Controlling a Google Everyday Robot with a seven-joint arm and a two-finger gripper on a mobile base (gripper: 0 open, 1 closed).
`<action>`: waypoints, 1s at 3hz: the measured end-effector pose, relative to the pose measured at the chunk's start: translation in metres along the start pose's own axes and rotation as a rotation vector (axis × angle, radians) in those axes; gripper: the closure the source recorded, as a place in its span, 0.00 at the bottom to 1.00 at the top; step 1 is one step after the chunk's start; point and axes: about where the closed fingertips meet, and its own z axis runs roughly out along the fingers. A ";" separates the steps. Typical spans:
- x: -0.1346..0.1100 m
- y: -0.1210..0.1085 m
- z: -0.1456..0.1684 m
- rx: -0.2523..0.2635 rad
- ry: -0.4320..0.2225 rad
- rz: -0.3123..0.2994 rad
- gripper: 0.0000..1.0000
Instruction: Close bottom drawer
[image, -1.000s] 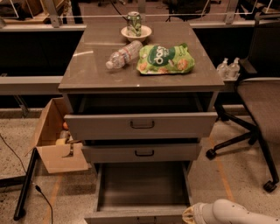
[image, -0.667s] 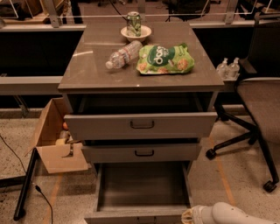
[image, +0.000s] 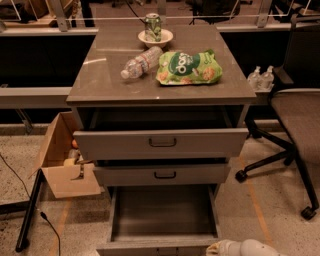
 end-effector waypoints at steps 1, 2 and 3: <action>0.014 -0.002 0.012 0.048 0.017 -0.013 1.00; 0.025 -0.011 0.027 0.093 0.033 -0.017 1.00; 0.028 -0.030 0.038 0.142 0.040 -0.027 1.00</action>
Offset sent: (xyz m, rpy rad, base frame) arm 0.0406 -0.0186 -0.0458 -0.0428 -0.1463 -0.0644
